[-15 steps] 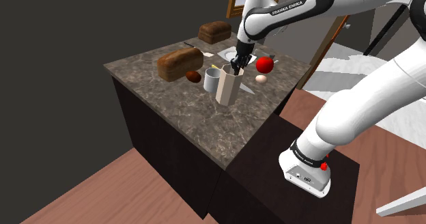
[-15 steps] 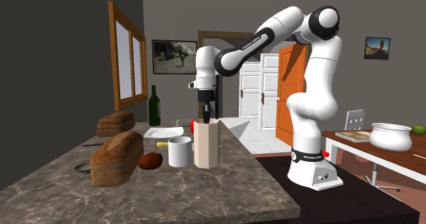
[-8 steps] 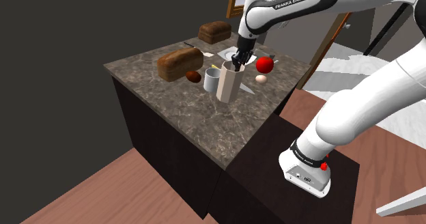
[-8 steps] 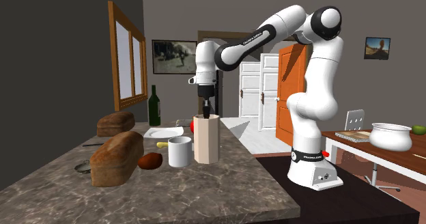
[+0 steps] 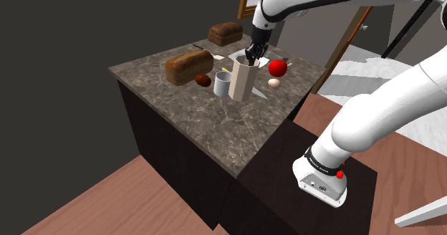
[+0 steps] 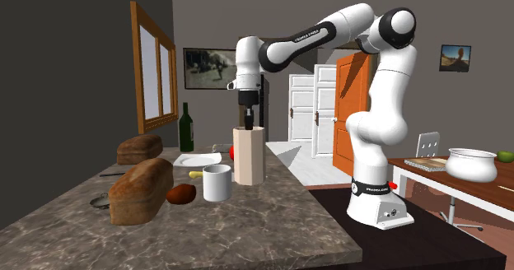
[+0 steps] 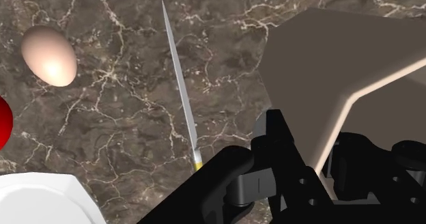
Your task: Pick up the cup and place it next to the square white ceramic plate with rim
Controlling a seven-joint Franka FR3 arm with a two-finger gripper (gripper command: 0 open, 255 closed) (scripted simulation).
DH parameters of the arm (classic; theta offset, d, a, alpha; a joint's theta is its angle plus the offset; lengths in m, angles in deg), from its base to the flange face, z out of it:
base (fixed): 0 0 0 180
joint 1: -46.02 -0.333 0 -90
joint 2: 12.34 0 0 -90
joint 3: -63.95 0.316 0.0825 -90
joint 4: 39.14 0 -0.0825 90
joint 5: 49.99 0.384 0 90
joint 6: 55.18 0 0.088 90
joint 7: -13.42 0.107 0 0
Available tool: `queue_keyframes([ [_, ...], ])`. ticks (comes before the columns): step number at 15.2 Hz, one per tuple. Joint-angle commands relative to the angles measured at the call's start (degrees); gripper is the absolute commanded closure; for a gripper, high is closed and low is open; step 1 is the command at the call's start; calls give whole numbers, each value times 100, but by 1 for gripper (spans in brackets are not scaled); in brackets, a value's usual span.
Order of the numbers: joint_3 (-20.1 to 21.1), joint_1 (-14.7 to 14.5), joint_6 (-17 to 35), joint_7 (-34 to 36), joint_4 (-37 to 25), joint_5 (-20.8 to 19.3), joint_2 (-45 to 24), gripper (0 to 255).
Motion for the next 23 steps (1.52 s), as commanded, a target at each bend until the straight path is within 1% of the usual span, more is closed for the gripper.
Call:
queue_keyframes([
  [1,5,1,-179,0,-124,-1,58,255],
  [12,31,-7,-1044,3,-860,7,187,255],
  [23,50,-18,-1890,-4,-1732,22,161,255],
])
